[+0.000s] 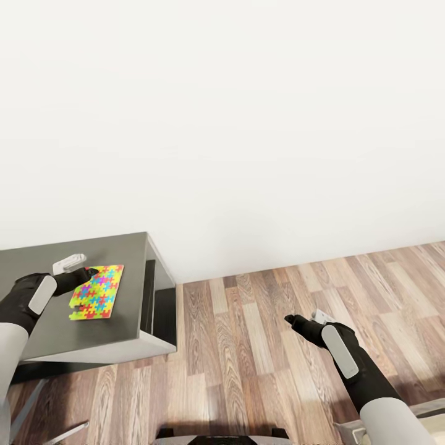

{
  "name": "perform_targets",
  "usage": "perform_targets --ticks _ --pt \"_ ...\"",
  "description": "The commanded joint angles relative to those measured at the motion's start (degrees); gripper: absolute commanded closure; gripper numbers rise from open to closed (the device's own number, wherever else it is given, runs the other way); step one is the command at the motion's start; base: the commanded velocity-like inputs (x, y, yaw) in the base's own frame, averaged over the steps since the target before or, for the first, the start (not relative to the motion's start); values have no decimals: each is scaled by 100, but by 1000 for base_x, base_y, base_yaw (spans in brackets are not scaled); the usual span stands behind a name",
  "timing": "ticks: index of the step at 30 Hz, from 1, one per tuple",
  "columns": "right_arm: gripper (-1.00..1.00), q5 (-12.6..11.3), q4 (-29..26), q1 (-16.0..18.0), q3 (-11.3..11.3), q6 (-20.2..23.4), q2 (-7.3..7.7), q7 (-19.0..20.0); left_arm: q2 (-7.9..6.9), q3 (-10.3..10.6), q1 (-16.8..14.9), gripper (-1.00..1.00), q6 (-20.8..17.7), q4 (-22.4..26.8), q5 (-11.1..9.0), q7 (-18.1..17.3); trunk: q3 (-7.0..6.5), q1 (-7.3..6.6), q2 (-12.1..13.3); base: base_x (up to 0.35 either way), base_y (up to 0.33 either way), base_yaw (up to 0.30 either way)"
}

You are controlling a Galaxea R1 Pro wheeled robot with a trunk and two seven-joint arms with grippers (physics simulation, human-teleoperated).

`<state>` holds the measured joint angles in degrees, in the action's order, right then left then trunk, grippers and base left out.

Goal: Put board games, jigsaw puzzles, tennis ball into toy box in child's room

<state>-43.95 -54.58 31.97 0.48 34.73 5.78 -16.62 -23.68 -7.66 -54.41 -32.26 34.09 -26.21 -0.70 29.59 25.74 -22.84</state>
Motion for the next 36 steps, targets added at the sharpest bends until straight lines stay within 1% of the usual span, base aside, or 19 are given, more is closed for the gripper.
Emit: perform_targets --ticks 1,9,36 --pt "-100 -60 -9 2 5 15 2 -52 3 -19 1 -100 -35 2 10 -9 18 4 -8 0 0 0" --pt "-100 -60 -16 2 6 11 5 -52 3 -22 2 -100 -35 1 10 -9 80 4 -8 0 0 0" --pt "-100 -59 -18 2 10 8 2 -52 -2 -25 1 -100 -41 1 -5 -78 86 4 -8 0 -97 0"
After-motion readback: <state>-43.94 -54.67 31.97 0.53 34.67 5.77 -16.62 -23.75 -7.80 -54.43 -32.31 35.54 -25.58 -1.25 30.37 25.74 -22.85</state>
